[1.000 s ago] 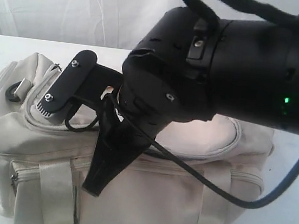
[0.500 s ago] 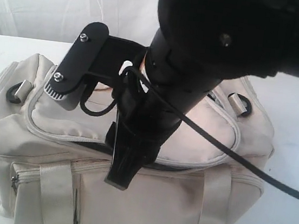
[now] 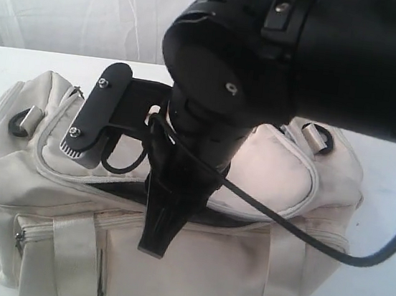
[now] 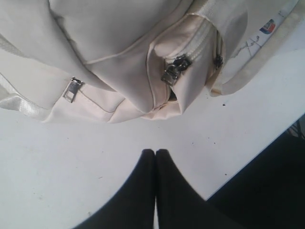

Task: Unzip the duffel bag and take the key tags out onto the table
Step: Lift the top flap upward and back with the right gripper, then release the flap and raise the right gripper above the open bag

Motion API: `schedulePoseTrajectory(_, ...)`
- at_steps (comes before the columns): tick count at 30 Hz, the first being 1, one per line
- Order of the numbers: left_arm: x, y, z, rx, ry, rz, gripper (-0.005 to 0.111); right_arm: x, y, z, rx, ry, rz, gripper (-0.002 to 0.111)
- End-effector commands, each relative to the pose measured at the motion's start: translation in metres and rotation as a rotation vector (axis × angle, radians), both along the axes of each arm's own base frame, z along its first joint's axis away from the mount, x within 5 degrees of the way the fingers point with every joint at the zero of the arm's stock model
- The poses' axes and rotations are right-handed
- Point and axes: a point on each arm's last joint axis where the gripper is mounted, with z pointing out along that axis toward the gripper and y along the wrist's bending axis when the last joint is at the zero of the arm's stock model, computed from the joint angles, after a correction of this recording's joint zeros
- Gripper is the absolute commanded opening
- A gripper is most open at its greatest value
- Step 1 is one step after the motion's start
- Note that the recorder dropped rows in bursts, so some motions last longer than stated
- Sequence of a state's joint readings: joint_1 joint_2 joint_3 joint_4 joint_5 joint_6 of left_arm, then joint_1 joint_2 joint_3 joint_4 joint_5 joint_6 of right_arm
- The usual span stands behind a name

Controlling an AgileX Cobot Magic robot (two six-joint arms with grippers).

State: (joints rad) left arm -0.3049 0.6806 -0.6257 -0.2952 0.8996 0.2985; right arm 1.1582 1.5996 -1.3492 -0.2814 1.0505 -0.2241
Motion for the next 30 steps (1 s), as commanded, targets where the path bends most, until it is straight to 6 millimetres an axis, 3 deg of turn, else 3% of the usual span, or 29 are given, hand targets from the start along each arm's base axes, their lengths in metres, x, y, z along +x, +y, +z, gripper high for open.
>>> schedulePoseTrajectory(1,-0.003,-0.001,-0.001,-0.02,0.013,0.003,0.0,0.012,0.003,0.008,0.059,-0.137,-0.023,0.008)
schedulePoseTrajectory(2,-0.003,-0.001,-0.001,-0.022,0.014,0.003,0.0,0.02,0.003,0.012,0.088,-0.203,-0.052,0.0)
schedulePoseTrajectory(7,-0.003,-0.001,-0.001,-0.024,0.015,0.003,0.0,0.057,0.001,0.031,0.262,-0.419,-0.098,0.0)
schedulePoseTrajectory(11,-0.003,-0.001,-0.001,-0.025,0.013,0.004,0.0,0.098,0.0,0.04,0.379,-0.492,-0.126,0.0)
schedulePoseTrajectory(17,-0.003,-0.001,-0.001,-0.025,0.012,0.005,0.0,0.162,0.004,0.035,0.442,-0.55,-0.172,0.0)
schedulePoseTrajectory(20,-0.002,-0.001,-0.001,-0.027,0.005,0.008,0.0,0.205,0.012,0.031,0.438,-0.623,-0.19,0.0)
schedulePoseTrajectory(24,-0.002,-0.002,-0.007,-0.038,0.021,0.014,0.0,0.237,0.022,0.029,0.451,-0.675,-0.212,0.002)
schedulePoseTrajectory(25,-0.003,-0.002,-0.009,-0.037,0.027,0.014,0.0,0.239,0.023,0.027,0.441,-0.668,-0.232,0.008)
schedulePoseTrajectory(26,-0.003,-0.002,-0.011,-0.037,0.036,0.014,0.0,0.244,0.023,0.023,0.413,-0.659,-0.265,0.023)
schedulePoseTrajectory(27,-0.003,-0.002,-0.011,-0.038,0.034,0.015,0.0,0.246,0.022,0.018,0.382,-0.648,-0.29,0.048)
schedulePoseTrajectory(29,-0.003,-0.002,-0.011,-0.043,0.034,0.016,0.0,0.247,0.021,0.016,0.36,-0.647,-0.303,0.074)
schedulePoseTrajectory(30,-0.003,-0.002,-0.011,-0.043,0.034,0.016,0.0,0.248,0.02,0.017,0.351,-0.652,-0.306,0.075)
